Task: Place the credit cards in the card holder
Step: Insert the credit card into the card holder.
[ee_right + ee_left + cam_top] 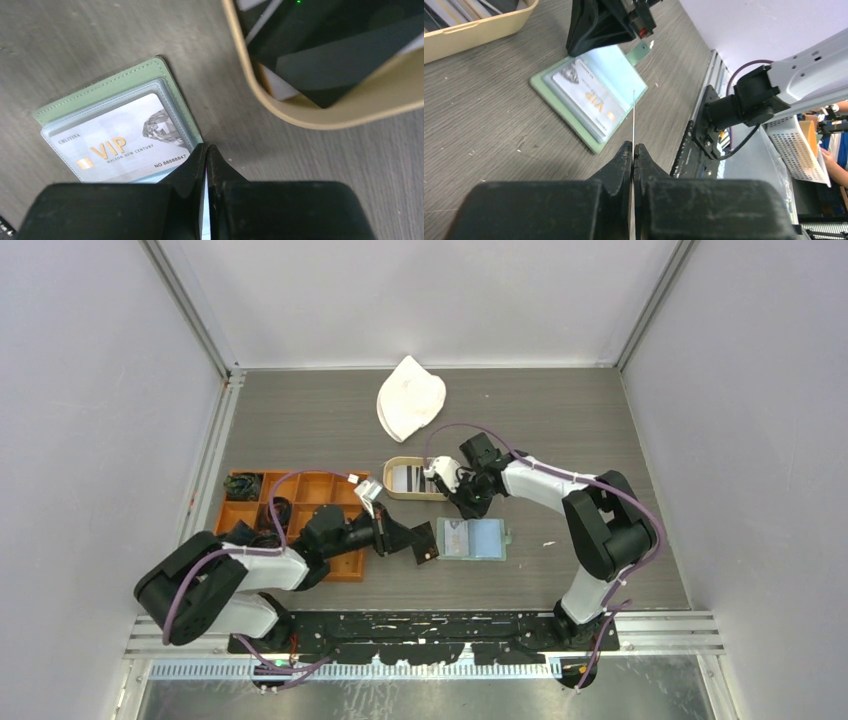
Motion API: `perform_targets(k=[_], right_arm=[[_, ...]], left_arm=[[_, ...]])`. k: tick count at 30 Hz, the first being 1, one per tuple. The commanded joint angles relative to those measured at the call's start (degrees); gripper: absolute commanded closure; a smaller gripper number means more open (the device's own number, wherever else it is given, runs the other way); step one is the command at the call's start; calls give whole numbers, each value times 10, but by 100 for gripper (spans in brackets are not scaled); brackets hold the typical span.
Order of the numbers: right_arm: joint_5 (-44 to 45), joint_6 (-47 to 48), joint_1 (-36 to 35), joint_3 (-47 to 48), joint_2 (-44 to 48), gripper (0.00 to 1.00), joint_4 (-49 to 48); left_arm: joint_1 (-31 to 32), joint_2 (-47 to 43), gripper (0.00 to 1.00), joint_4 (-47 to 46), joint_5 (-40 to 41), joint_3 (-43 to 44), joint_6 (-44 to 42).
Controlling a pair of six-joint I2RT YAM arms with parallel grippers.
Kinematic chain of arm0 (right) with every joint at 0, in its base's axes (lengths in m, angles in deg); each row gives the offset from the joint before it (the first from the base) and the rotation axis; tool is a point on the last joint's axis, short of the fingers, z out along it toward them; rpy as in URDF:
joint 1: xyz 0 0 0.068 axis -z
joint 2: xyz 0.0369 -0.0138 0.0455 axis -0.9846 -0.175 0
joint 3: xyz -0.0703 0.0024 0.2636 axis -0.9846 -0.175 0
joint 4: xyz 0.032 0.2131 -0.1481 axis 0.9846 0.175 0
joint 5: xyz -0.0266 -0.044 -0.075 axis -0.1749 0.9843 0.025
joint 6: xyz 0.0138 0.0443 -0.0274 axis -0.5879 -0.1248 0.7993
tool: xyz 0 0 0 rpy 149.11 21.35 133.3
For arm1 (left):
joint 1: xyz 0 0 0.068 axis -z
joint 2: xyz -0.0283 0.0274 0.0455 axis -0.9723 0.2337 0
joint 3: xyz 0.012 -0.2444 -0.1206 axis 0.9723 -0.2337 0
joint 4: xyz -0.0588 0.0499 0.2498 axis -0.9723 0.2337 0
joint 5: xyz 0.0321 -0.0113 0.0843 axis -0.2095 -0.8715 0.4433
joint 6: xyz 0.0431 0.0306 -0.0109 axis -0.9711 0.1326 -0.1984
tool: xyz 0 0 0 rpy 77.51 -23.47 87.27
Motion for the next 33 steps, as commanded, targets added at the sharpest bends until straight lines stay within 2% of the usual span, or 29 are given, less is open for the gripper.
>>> perform_targets(k=[1, 8, 14, 18, 21, 25, 27, 30, 33], right_arm=[[-45, 22, -25, 29, 5, 90, 44], [-37, -13, -45, 53, 33, 90, 55], [-63, 34, -14, 37, 145, 86, 69], [-119, 91, 12, 27, 218, 76, 100], [-170, 154, 29, 7, 261, 64, 126], [-185, 321, 33, -44, 298, 46, 172], [-148, 402, 33, -78, 302, 37, 178], [-104, 405, 34, -83, 283, 36, 158], [-86, 391, 35, -62, 253, 40, 173]], left_arm=[[6, -50, 100, 33, -13, 11, 14], [33, -101, 100, 88, -2, 17, 46], [61, -115, 100, 92, 16, 30, 100], [76, -120, 100, 92, 54, 27, 130], [82, -111, 100, 92, 82, 29, 148], [82, -78, 100, 83, 111, 40, 168], [82, -55, 100, 72, 117, 48, 170], [82, -29, 100, 77, 120, 67, 168], [82, -6, 100, 89, 128, 85, 171]])
